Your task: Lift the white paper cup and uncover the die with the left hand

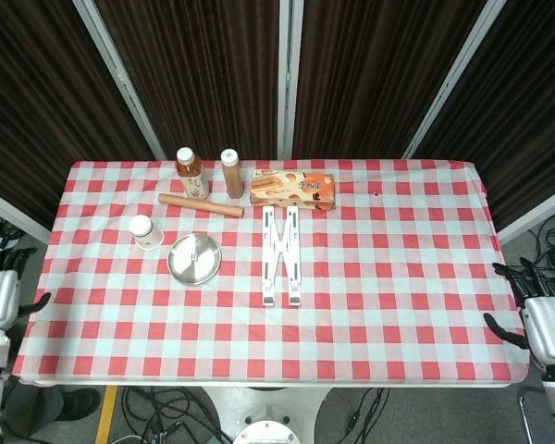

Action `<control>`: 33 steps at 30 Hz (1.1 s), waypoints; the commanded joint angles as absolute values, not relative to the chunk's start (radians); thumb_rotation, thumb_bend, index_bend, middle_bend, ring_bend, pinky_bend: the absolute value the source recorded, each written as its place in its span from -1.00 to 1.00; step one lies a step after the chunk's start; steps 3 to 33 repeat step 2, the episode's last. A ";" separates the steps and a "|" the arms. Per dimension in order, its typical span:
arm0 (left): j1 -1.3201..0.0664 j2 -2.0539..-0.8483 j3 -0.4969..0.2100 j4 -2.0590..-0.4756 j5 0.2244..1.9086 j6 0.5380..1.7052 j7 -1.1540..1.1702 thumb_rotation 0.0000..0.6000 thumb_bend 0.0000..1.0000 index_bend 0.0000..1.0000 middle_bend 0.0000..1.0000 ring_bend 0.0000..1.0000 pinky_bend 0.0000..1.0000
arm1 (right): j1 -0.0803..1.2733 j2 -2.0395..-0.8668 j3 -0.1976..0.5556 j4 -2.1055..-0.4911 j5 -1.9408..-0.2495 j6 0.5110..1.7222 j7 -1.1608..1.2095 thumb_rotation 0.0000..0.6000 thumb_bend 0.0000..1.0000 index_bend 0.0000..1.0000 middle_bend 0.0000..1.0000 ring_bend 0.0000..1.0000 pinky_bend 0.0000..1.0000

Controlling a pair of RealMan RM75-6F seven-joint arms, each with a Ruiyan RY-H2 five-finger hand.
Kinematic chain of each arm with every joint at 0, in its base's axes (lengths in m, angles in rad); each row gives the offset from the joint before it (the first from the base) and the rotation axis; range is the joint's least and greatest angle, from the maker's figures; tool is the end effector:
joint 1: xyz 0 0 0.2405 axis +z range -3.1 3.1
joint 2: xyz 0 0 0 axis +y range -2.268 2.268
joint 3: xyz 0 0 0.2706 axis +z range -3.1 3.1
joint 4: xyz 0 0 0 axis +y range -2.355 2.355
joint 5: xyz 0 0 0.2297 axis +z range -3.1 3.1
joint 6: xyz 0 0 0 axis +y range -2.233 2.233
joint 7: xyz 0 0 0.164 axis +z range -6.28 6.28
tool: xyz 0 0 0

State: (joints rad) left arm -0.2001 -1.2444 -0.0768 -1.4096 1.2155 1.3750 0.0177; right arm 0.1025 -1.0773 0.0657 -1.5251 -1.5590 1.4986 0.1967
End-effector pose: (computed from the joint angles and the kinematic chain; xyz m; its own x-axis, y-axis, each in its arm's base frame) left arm -0.3822 0.2505 0.1340 0.4322 0.0277 0.9014 0.8840 0.1844 -0.4296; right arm -0.3384 -0.2148 0.1723 0.3335 0.0307 0.9422 -0.9388 -0.0807 0.3350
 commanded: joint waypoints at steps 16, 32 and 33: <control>-0.090 -1.212 -0.008 -1.525 1.303 1.517 0.063 1.00 -0.60 -0.66 -0.64 -0.79 -0.71 | 0.102 -1.094 0.062 -1.520 -1.572 1.510 0.201 1.00 -0.68 -0.69 -0.52 -0.90 -0.65; -0.090 -1.212 -0.008 -1.525 1.303 1.517 0.063 1.00 -0.60 -0.66 -0.64 -0.79 -0.71 | 0.102 -1.094 0.062 -1.520 -1.572 1.510 0.201 1.00 -0.68 -0.69 -0.52 -0.90 -0.65; -0.090 -1.212 -0.008 -1.525 1.303 1.517 0.063 1.00 -0.60 -0.66 -0.64 -0.79 -0.71 | 0.102 -1.094 0.062 -1.520 -1.572 1.510 0.201 1.00 -0.68 -0.69 -0.52 -0.90 -0.65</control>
